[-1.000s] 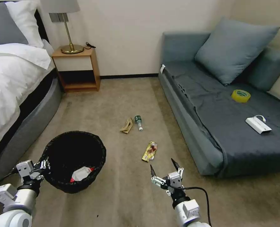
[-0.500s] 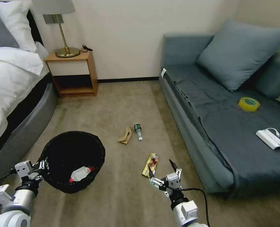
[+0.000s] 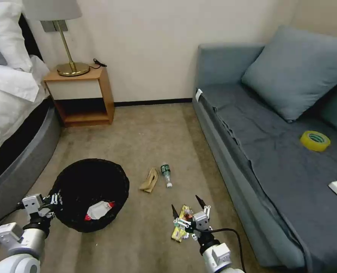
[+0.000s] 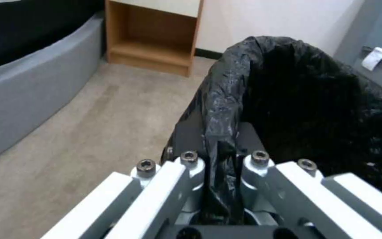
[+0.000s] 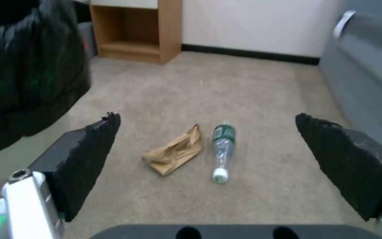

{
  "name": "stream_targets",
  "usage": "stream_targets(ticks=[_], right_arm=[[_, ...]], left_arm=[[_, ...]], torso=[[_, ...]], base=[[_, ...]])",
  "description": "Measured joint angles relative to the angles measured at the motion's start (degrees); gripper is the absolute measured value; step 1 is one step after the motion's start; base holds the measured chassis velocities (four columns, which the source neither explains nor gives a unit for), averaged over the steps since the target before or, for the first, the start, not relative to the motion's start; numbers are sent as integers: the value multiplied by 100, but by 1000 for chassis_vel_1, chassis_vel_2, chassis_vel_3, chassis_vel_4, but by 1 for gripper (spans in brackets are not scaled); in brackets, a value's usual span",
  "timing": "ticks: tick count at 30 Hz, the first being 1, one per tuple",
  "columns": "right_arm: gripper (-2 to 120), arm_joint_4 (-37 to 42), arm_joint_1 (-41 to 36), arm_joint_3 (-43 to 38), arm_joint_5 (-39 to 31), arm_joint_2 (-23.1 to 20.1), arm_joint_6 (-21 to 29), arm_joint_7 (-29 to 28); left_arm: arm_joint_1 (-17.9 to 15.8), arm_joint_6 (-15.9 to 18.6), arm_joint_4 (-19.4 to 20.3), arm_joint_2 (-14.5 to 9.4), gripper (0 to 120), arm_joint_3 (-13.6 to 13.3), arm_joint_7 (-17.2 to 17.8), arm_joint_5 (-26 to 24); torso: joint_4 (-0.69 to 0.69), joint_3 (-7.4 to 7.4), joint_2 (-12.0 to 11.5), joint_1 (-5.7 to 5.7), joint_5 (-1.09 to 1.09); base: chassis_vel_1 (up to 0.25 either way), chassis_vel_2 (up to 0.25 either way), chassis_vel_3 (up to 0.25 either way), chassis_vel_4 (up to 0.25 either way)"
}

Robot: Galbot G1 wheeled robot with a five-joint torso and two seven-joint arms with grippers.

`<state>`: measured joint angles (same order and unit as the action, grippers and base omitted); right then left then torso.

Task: Pick up the trash bin, then pick up the garbage on the floor and place it into the trash bin.

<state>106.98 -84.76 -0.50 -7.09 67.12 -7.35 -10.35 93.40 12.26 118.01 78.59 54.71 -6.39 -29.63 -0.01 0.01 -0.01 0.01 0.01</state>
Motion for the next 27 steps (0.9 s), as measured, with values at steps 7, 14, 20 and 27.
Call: stream_targets(ticks=[7, 14, 20, 27], right_arm=[[100, -624, 846, 744, -1068, -519, 422, -141], [100, -1510, 2372, 1892, -2807, -817, 1262, -501], [100, -2247, 3198, 2325, -4387, -941, 1928, -548], [100, -2367, 3470, 2278, -5797, -1081, 2822, -553]], left_arm=[[-52, -57, -20, 45, 5, -51, -47, 172], [-218, -84, -187, 75, 5, 0, -71, 178], [-371, -85, -388, -33, 5, 41, -97, 89], [-517, -52, -482, -110, 5, -15, -97, 98]], torso=[[1, -2, 1, -1, 0], [2, -1, 0, -1, -1], [1, -1, 0, -1, -1], [1, -1, 0, -1, -1]], base=[[25, -15, -14, 32], [0, 0, 0, 0], [0, 0, 0, 0], [0, 0, 0, 0]])
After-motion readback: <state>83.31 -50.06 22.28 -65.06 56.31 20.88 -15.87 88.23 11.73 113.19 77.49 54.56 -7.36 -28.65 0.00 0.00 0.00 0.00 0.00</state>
